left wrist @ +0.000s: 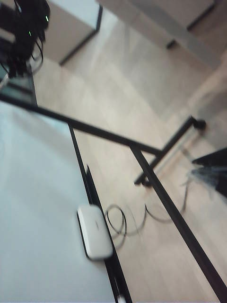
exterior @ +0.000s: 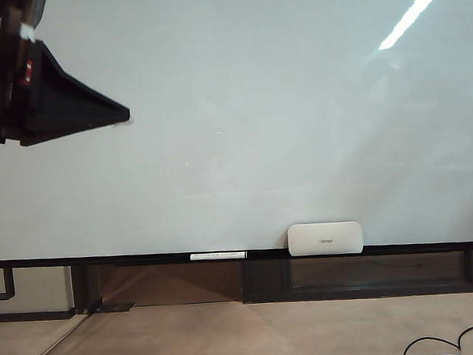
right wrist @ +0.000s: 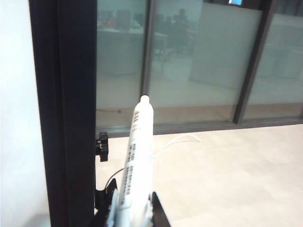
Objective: Reach to the right to find the marker pen, pick it up, and write the number 15 on the whiteboard.
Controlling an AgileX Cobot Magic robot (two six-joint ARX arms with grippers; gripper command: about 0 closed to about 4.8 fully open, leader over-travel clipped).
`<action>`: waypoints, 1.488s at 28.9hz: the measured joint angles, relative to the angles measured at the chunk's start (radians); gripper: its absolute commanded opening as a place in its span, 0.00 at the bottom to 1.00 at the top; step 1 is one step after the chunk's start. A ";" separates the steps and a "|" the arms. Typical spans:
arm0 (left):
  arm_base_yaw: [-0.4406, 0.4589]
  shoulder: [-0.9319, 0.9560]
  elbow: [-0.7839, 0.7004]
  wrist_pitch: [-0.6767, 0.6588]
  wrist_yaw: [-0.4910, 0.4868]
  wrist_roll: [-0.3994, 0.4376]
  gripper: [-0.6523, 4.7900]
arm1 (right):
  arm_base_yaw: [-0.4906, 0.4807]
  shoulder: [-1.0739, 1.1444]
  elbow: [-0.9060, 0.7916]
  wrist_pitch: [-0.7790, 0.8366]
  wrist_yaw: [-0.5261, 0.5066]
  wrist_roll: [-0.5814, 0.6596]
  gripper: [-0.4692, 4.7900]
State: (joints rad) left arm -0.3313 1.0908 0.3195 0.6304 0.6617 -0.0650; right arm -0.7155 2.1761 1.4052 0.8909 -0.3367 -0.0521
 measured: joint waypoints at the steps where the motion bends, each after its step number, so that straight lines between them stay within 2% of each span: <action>1: 0.000 -0.008 0.000 0.001 0.018 -0.015 0.11 | -0.001 -0.027 -0.030 -0.004 0.004 0.000 0.09; 5: 0.000 -0.056 0.000 -0.009 0.066 -0.066 0.11 | 0.000 -0.129 -0.145 -0.015 0.022 0.000 0.09; 9: 0.000 -0.164 0.000 -0.049 0.084 -0.083 0.11 | 0.005 -0.235 -0.259 -0.019 0.049 0.001 0.09; 15: 0.000 -0.362 0.001 -0.187 0.076 -0.129 0.11 | 0.035 -0.409 -0.431 -0.043 0.076 0.004 0.09; 18: -0.001 -0.486 0.001 -0.277 0.040 -0.145 0.11 | 0.082 -0.484 -0.491 -0.099 0.076 0.007 0.09; 24: -0.001 -0.726 0.001 -0.467 -0.108 -0.158 0.11 | 0.215 -0.608 -0.593 -0.143 0.071 0.007 0.09; 27: 0.000 -0.821 0.034 -0.621 -0.197 -0.119 0.11 | 0.294 -0.665 -0.594 -0.200 0.071 0.007 0.09; 33: -0.001 -0.854 0.137 -0.863 -0.352 0.039 0.11 | 0.485 -0.731 -0.594 -0.219 0.037 0.032 0.09; 37: 0.000 -0.853 0.161 -0.890 -0.462 0.097 0.11 | 0.616 -0.731 -0.580 -0.232 0.043 0.055 0.09; 43: 0.000 -0.853 0.176 -0.884 -0.561 0.162 0.11 | 0.811 -0.698 -0.481 -0.259 0.071 0.058 0.09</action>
State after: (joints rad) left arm -0.3317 0.2382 0.4953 -0.2535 0.1005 0.0967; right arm 0.0952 1.4784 0.9245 0.6323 -0.2661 0.0063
